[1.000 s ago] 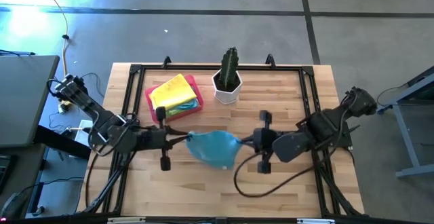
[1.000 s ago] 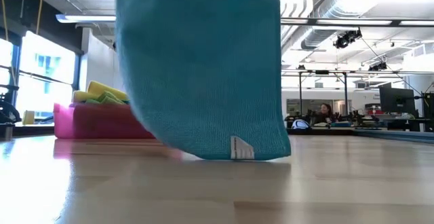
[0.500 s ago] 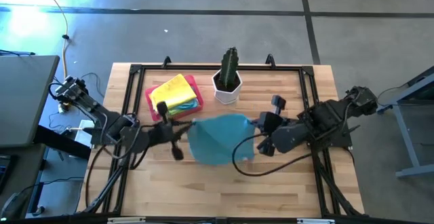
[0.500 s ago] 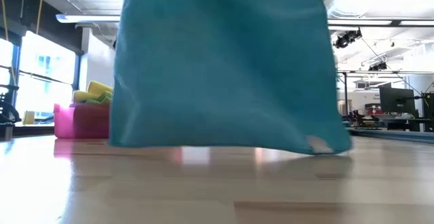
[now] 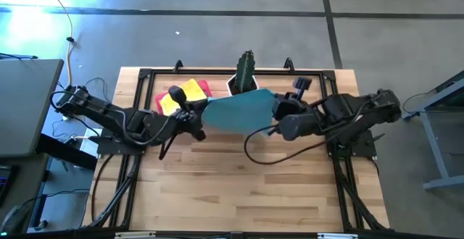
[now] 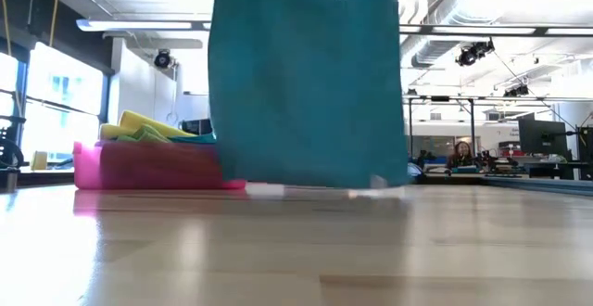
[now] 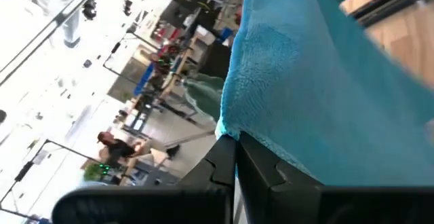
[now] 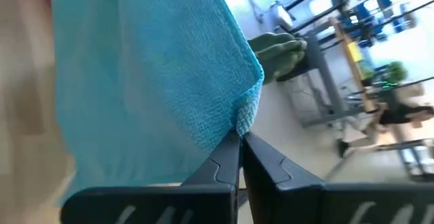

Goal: Fold microfiber towels
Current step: Fold the blue microfiber cloth

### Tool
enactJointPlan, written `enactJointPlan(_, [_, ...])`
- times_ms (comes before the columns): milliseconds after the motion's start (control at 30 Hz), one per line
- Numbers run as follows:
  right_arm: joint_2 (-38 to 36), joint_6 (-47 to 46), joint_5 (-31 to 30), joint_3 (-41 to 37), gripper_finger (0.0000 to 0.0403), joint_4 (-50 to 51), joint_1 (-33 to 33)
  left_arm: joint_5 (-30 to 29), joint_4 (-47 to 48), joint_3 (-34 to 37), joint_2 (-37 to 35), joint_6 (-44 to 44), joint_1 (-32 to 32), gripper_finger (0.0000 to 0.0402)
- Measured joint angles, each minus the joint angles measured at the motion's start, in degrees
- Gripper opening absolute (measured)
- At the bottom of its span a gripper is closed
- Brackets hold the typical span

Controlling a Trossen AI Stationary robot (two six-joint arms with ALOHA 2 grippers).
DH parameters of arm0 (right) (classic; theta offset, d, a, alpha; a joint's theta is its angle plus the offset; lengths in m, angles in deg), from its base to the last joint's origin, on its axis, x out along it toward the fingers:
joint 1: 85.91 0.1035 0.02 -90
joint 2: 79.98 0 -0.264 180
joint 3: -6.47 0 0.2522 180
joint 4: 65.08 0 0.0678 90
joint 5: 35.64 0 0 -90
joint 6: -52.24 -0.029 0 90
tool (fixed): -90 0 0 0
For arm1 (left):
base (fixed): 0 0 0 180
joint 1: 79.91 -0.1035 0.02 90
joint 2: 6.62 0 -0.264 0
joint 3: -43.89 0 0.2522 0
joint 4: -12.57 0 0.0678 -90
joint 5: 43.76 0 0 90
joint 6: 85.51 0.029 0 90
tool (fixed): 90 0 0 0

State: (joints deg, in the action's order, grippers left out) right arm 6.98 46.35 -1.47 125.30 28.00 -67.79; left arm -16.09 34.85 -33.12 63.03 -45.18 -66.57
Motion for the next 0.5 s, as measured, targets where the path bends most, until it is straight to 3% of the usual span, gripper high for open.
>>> enactJointPlan(133, [0.0,1.9,-1.6,0.0,0.0,0.5,0.4,0.2,-1.2,0.0,0.0,-0.8,1.3,0.0])
enactJointPlan(233, [0.2,-5.4,8.0,-0.1,0.0,1.0,1.0,3.4,4.2,0.0,0.0,-10.5,3.8,0.0])
enactJointPlan(367, [0.6,-17.6,25.2,-5.8,0.0,0.2,3.3,18.9,13.8,0.0,1.1,-30.8,7.2,0.0])
enactJointPlan(500, [0.8,-25.9,36.8,-16.4,0.0,-7.5,7.2,32.8,13.1,0.9,6.7,-44.4,10.9,0.0])
